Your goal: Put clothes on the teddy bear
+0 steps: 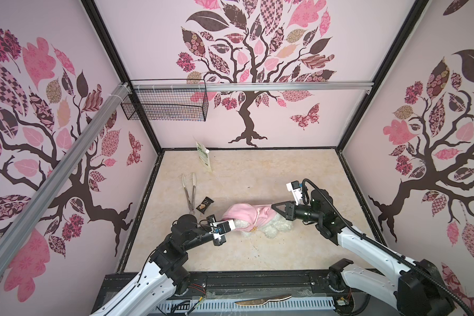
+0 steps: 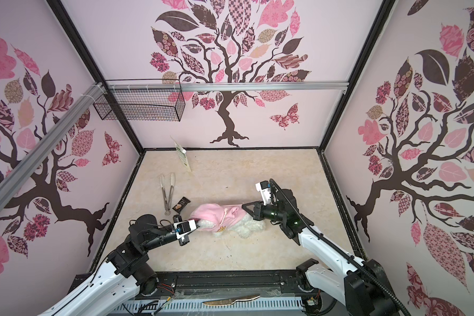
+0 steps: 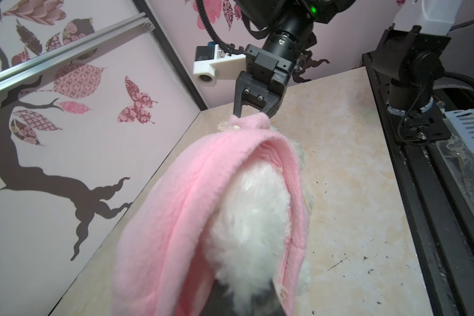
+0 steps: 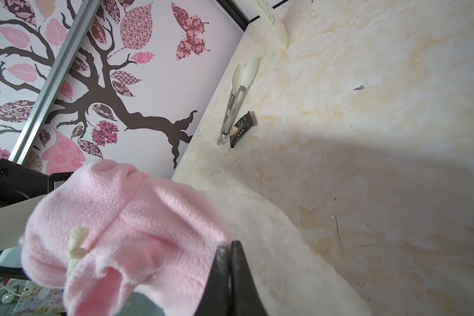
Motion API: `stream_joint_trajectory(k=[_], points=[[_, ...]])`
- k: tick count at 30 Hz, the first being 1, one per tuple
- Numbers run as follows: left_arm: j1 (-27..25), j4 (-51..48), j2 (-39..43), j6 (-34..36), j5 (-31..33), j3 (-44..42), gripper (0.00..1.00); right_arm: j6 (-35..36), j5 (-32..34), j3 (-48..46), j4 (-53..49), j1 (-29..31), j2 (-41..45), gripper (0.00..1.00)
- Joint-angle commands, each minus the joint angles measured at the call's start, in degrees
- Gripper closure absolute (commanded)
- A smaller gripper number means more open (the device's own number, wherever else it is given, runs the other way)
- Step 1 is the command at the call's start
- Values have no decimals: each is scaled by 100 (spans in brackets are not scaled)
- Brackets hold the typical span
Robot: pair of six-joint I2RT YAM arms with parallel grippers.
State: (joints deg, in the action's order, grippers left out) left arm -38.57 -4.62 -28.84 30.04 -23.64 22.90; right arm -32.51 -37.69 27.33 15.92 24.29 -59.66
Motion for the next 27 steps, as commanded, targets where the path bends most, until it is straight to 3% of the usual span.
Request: stream_joint_trajectory(k=[1,5,8,10,13,16,21,27], points=[[25,953,390,-662,328,-74,100,52,1416,-189,-212,-452,-122,100],[25,578,19,-1228,695,159,100,7,897,-6,46,-439,-424,100],[21,234,-490,-2363,1152,518,100,109,309,149,320,-372,-611,100],[16,-2,-812,-3295,1409,719,100,258,117,269,375,-257,-604,89],[16,-327,-1211,-4914,1883,950,100,890,643,659,-332,59,-351,72],[25,-755,-1516,-6121,2057,1234,100,1308,1517,747,-651,460,106,63],[213,-521,-1542,-7704,1770,1226,100,1479,1751,269,-24,1224,614,62],[997,238,-1396,-9823,850,873,100,2019,2358,-315,874,2646,446,63]])
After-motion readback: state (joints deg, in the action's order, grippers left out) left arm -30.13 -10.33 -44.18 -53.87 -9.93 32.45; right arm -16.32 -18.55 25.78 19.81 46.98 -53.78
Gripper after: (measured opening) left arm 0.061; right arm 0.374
